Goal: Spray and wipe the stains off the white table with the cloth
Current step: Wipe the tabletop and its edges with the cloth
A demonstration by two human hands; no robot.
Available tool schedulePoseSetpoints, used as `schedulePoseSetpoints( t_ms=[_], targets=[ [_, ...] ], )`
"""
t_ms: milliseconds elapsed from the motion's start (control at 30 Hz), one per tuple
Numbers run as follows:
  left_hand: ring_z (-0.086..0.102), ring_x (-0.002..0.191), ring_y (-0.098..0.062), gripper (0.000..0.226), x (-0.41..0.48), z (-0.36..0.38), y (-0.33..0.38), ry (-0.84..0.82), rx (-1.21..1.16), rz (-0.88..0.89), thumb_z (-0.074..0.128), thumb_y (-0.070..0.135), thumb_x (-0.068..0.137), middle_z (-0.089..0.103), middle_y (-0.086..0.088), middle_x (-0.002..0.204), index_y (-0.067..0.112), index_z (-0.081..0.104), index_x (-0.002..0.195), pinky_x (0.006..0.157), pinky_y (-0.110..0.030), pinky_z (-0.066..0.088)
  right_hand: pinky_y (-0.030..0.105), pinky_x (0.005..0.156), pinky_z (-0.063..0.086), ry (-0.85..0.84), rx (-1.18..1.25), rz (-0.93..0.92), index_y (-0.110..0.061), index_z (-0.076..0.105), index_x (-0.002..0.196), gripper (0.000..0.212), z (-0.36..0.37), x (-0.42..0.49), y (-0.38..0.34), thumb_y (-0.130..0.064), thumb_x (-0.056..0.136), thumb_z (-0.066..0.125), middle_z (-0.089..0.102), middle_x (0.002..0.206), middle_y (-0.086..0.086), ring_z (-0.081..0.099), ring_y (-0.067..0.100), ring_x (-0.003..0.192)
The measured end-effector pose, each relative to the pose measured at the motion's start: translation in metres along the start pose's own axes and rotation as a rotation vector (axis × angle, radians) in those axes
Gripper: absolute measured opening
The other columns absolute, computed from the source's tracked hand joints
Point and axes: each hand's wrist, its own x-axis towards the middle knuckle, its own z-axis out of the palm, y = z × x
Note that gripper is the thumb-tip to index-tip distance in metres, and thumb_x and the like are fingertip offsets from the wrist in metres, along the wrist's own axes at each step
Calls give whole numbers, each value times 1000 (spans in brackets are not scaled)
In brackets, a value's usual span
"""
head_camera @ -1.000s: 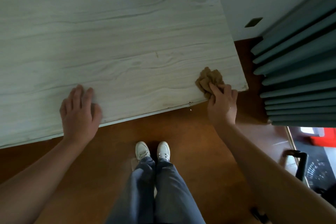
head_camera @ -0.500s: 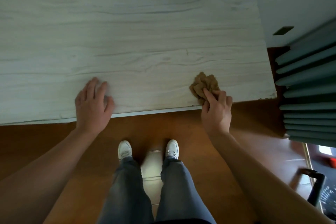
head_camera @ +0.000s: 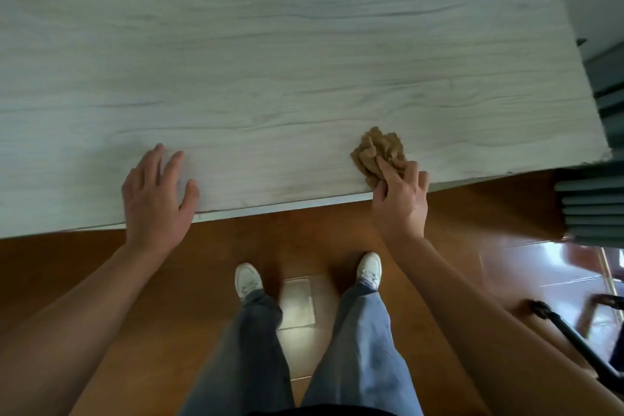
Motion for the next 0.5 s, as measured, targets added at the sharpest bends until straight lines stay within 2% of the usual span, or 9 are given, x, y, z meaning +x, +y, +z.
schedulePoseSetpoints(
  t_ms=[200,367,500],
  targets=[
    [27,151,-37,63,3,-11,-74,-55,38,71,29,47,99,30,-15,163,14,42,151,119,-56,27,40,83,54,-60,40,-50,-22,58,140,45,43,-47,-104,-13,96,54,49,127,9,43,28,113],
    [24,153,-34,62,1,-5,-82,-62,50,98,29,48,102,27,-13,166,17,37,155,120,-53,24,41,80,58,-174,81,-238,-22,61,136,44,72,-83,-177,-13,93,59,51,131,9,45,29,113],
    [23,155,-34,59,0,1,-81,-43,39,83,31,44,105,27,-14,166,16,36,156,122,-53,22,35,76,56,-228,88,-355,-24,61,133,42,80,-90,-197,-15,92,61,50,129,7,46,27,112]
  ],
)
